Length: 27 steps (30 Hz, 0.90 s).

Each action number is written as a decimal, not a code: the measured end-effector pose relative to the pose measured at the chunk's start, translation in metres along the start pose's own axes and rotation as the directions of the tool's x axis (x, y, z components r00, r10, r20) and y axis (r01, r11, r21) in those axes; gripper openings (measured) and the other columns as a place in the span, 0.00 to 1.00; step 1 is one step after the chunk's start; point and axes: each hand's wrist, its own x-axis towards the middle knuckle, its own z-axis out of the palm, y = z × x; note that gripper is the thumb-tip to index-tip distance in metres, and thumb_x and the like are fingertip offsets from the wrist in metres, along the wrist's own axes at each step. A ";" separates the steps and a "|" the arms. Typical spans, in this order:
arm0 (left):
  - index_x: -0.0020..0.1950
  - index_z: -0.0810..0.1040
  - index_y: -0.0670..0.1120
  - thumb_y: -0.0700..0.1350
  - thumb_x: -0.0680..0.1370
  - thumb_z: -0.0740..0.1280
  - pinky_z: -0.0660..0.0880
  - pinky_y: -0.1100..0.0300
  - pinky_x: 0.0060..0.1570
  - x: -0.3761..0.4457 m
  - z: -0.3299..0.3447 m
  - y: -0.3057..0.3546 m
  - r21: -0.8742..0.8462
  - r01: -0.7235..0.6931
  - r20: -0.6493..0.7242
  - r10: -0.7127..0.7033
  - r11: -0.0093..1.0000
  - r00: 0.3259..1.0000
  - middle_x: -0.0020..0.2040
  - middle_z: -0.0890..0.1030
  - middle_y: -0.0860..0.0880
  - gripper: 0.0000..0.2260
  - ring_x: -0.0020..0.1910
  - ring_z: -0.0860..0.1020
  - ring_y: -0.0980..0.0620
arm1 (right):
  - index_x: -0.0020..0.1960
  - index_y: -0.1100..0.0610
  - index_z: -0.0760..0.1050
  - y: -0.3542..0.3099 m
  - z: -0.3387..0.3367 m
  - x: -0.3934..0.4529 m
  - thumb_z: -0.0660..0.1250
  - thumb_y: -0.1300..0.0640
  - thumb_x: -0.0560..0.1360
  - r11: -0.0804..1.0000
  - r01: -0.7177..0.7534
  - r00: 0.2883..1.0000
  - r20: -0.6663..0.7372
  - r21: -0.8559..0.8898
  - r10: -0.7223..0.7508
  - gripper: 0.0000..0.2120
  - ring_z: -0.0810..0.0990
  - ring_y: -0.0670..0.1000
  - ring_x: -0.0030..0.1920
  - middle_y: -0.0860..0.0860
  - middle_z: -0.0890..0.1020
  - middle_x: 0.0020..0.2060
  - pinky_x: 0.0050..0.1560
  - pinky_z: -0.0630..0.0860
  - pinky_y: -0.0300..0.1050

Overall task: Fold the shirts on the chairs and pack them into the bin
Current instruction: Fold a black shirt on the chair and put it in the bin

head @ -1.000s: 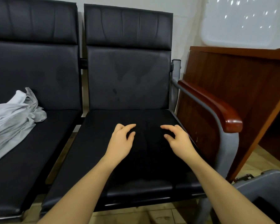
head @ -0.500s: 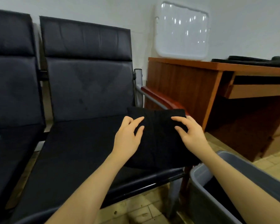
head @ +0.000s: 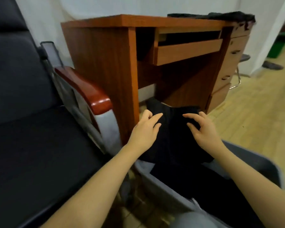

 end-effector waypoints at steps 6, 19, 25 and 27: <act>0.71 0.69 0.46 0.44 0.81 0.61 0.72 0.57 0.50 0.006 0.139 0.009 -0.105 0.137 0.275 -0.104 0.985 0.956 0.50 0.65 0.52 0.18 0.44 0.69 0.54 | 0.65 0.52 0.73 0.118 -0.009 -0.053 0.62 0.61 0.79 0.953 -0.289 0.949 0.105 -0.094 0.298 0.16 0.74 0.51 0.52 0.51 0.72 0.54 0.54 0.74 0.48; 0.74 0.65 0.47 0.45 0.81 0.60 0.73 0.54 0.56 -0.034 0.332 0.033 -0.075 0.245 0.708 -0.121 0.967 0.696 0.59 0.67 0.48 0.20 0.57 0.72 0.47 | 0.74 0.52 0.63 0.243 0.008 -0.168 0.58 0.62 0.79 0.506 -0.669 0.548 0.099 -0.544 0.831 0.23 0.68 0.57 0.62 0.55 0.65 0.66 0.44 0.75 0.47; 0.77 0.55 0.50 0.53 0.82 0.55 0.57 0.49 0.69 -0.036 0.333 0.031 0.247 -0.151 0.797 -0.111 0.957 0.593 0.75 0.58 0.45 0.25 0.71 0.58 0.43 | 0.74 0.53 0.62 0.245 0.014 -0.172 0.56 0.53 0.81 0.511 -0.555 0.565 0.153 -0.657 0.811 0.21 0.57 0.61 0.72 0.57 0.58 0.74 0.69 0.62 0.53; 0.77 0.56 0.49 0.52 0.82 0.55 0.56 0.50 0.70 -0.036 0.319 0.029 0.236 -0.181 0.770 -0.070 0.955 0.634 0.75 0.59 0.45 0.24 0.72 0.59 0.44 | 0.74 0.53 0.62 0.238 0.017 -0.167 0.56 0.51 0.81 0.554 -0.540 0.616 0.151 -0.634 0.773 0.22 0.59 0.60 0.72 0.56 0.60 0.74 0.68 0.62 0.52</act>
